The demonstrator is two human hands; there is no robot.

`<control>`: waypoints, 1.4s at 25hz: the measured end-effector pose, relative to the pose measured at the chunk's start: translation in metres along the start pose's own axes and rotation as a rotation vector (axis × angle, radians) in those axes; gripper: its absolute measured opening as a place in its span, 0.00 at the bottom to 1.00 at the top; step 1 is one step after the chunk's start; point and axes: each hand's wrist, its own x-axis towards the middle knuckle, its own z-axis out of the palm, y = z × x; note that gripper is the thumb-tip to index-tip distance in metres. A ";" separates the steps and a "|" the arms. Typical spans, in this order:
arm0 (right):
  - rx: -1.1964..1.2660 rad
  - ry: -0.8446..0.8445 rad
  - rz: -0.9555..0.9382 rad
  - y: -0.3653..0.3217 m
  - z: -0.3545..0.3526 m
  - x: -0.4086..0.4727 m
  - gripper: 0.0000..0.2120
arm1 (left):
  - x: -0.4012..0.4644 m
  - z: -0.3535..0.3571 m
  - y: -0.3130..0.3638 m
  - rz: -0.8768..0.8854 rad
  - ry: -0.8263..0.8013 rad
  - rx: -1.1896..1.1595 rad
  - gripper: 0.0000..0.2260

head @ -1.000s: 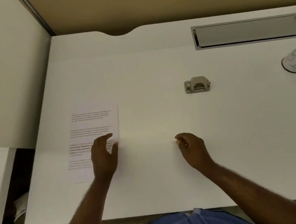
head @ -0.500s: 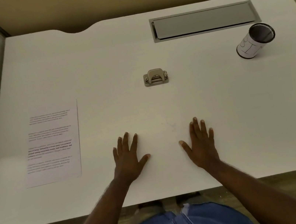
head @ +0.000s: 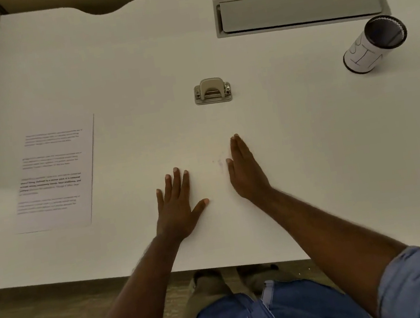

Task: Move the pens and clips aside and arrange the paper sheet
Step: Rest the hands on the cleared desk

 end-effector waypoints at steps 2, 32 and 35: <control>-0.036 -0.058 -0.093 0.006 -0.008 0.010 0.25 | 0.000 -0.001 -0.002 -0.001 0.000 -0.030 0.37; -0.042 -0.026 -0.195 0.008 -0.028 0.023 0.21 | -0.004 0.008 0.008 -0.041 0.040 -0.130 0.41; -0.190 -0.209 -0.332 0.006 -0.030 0.015 0.18 | -0.003 0.008 0.007 -0.039 0.042 -0.133 0.41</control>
